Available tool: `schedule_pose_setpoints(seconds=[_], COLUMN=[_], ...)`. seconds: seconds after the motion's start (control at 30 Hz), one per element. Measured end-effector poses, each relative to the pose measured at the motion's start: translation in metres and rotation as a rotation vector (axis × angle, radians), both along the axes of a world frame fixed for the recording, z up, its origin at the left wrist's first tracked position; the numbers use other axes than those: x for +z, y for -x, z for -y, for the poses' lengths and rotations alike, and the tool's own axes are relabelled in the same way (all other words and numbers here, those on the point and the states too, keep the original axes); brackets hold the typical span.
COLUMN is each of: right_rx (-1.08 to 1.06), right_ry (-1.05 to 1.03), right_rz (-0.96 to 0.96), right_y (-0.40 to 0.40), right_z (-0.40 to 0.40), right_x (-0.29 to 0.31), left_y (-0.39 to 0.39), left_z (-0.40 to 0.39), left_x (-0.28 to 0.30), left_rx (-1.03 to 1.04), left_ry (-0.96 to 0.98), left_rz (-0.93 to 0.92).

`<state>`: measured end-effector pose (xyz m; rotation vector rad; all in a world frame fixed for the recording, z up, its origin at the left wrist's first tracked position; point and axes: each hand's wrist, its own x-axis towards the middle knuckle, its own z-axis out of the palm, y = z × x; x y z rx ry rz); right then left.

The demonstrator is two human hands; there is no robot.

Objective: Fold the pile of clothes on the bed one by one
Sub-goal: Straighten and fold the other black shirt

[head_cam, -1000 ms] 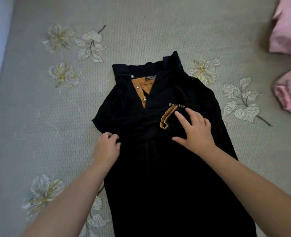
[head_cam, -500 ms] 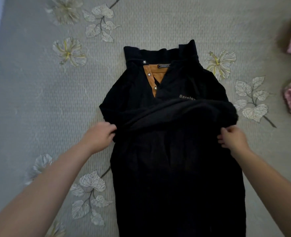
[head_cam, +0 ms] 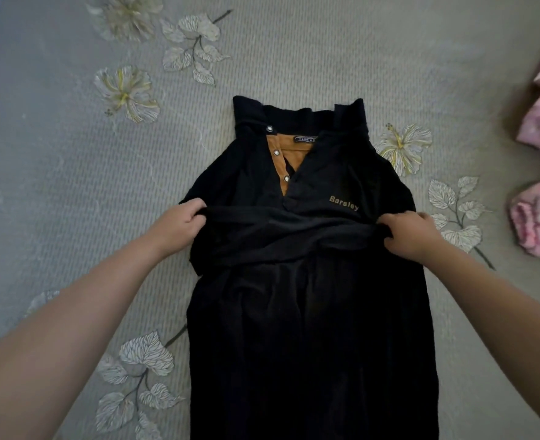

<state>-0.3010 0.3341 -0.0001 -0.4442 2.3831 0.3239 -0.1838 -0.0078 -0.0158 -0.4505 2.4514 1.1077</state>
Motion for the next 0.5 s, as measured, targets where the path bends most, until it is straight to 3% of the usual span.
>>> schedule_pose_setpoints(seconds=[0.07,0.13,0.2,0.3,0.4,0.5], right_rx=[0.069,0.191,0.283,0.242,0.310,0.338], right_ry=[0.099,0.214,0.298,0.262,0.193,0.074], right_rz=[-0.080,-0.213,-0.318,-0.251,-0.287,-0.371], right_y=[0.004,0.006,0.006,0.006,-0.002,-0.016], right_z=[-0.002,-0.006,-0.010,0.001,0.021,0.041], right_x=[0.012,0.023,0.028,0.034,0.020,0.004], left_y=[0.007,0.021,0.039,0.064,0.080,0.078], left_z=[0.010,0.023,0.039,0.062,0.076,0.077], left_x=[0.011,0.021,0.027,0.038,0.038,0.021], left_rx=[0.169,0.128,-0.152,-0.517,-0.600,-0.641], left_ry=[-0.176,-0.142,0.202,0.798,1.080,1.190], left_rz=[-0.088,-0.095,0.004,0.121,0.187,0.288])
